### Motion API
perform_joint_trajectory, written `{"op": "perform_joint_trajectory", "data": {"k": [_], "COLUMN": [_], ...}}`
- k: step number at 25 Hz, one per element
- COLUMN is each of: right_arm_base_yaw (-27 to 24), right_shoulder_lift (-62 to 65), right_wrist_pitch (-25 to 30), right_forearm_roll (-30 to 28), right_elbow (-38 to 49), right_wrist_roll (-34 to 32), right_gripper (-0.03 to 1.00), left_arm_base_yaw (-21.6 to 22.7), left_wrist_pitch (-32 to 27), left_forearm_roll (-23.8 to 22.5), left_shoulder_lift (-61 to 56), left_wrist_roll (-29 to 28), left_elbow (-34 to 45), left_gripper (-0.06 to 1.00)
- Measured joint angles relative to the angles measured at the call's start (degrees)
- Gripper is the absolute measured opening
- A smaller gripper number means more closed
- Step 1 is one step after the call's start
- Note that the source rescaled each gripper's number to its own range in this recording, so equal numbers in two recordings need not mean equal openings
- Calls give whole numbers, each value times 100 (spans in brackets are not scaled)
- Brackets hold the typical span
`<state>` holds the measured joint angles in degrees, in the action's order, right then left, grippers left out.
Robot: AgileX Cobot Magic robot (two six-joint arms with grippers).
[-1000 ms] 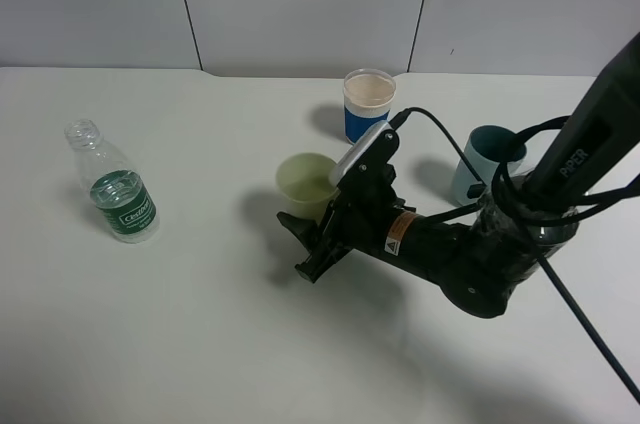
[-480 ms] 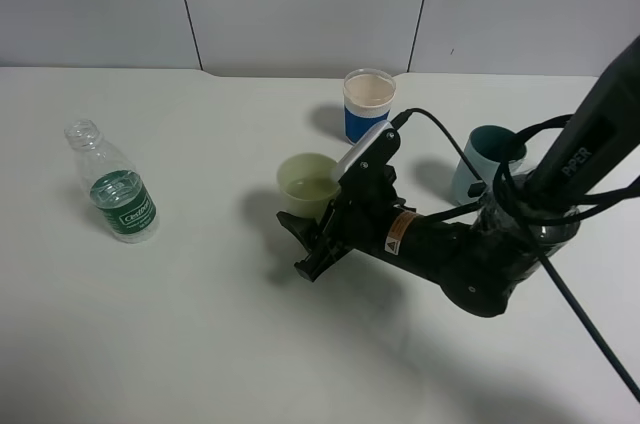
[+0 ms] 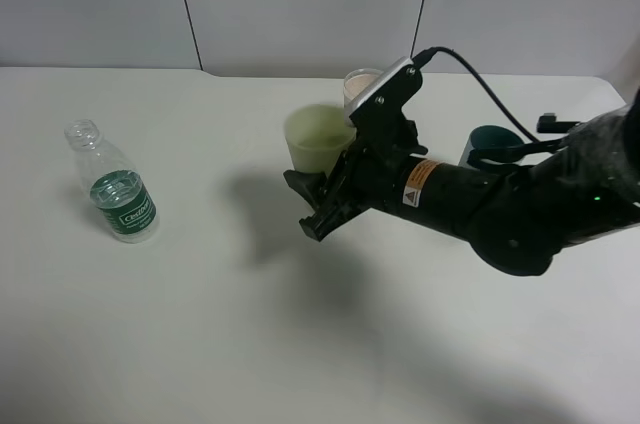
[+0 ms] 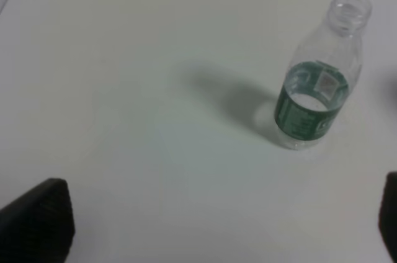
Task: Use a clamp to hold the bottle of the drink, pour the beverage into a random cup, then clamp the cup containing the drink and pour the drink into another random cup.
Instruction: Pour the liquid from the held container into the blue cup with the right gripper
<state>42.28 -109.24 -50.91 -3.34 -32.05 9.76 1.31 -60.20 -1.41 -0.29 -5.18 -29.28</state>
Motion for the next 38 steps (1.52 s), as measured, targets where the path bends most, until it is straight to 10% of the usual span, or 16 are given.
{"op": "perform_joint_trajectory", "data": {"k": [15,26,38], "right_arm_base_yaw": [-35,-1011,-1987], "right_shoulder_lift": [2046,2807,2870], "right_wrist_pitch": [1736,2427,4924], "right_forearm_roll": [926,708,-3562], "right_elbow": [10,10,-1529], "right_wrist_roll": [773,183,-3377], "right_gripper": [0,0,0], "left_arm_base_yaw": [0,0,0], "left_wrist_pitch": [0,0,0], "left_forearm_roll": [0,0,0], "left_shoulder_lift": [0,0,0], "left_wrist_roll": [0,0,0], "left_elbow": [0,0,0], "left_gripper": [100,100,100]}}
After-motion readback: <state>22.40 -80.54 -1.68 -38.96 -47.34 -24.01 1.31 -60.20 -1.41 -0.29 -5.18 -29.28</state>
